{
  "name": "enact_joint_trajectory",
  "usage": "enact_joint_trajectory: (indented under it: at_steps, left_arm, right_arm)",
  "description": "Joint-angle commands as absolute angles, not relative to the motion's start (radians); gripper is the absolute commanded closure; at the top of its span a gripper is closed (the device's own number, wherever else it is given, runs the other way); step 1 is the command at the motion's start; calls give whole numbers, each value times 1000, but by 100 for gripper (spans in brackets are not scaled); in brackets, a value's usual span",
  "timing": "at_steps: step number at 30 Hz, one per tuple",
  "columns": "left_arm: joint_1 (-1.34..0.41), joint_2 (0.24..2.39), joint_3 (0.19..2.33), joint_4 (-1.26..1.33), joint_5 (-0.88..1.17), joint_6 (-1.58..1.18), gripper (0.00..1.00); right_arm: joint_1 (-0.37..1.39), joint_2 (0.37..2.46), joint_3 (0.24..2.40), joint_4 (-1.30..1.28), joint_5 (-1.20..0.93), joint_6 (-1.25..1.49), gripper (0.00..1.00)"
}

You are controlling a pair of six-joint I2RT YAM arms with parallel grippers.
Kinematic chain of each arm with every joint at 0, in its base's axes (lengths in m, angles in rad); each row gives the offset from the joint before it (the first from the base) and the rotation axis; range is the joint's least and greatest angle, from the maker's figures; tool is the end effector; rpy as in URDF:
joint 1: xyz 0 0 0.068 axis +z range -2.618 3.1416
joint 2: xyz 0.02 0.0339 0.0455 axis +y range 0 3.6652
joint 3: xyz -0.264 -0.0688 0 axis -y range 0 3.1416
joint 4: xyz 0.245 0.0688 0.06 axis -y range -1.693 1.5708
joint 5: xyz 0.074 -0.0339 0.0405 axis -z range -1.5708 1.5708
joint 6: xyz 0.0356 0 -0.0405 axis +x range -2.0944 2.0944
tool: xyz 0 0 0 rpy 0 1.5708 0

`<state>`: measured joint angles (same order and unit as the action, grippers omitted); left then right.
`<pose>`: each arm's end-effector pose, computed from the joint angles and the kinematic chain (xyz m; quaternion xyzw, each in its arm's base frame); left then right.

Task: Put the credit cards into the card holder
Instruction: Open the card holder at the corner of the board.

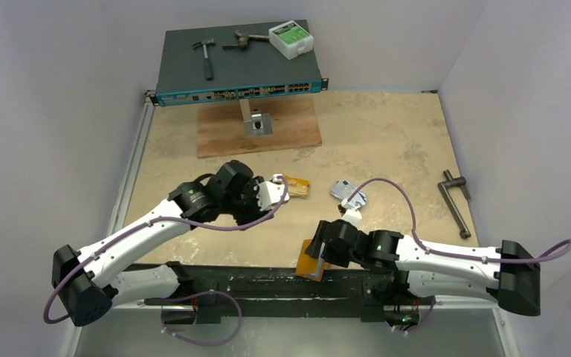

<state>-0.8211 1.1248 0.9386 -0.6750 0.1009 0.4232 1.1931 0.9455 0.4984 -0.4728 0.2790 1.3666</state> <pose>0.1536 -0.1703 0.2823 0.5600 0.7508 -0.1149 0.3308 0.0747 0.1617 0.1896 0.1256 0.9309 0.2655 0.2170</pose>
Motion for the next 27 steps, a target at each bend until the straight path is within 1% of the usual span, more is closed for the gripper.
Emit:
enact_joint_trajectory:
  at_steps: [1,5,11,13,19,21,25,27]
  left_arm:
    - [-818,1114,1057,-867,325,246,41]
    - [-821,1122,1076,-854,397,131,36]
    - [-819,1120,1039,-765,396,10,29]
    - [-819,1120,1011,-744,397,-55,20]
    - [-819,1111,913,-676,423,-167,19]
    - [-820,1118,883,-655,422,-216,17]
    - [-821,1126,816,-574,427,-319,15]
    - [-825,1128,790,-526,447,-345,14]
  right_arm:
    - [1199,959,533,-422,253,1365,36]
    - [1198,934,538,-347,263,1326,41]
    - [1198,973,584,-260,230,1226,46]
    - [1198,991,589,-232,212,1202,48]
    - [1198,1007,564,-141,164,1207,58]
    - [1190,1020,550,-112,155,1210,64]
    - [1154,1054,527,-44,110,1203,83]
    - [1122,1083,520,-11,71,1189,88]
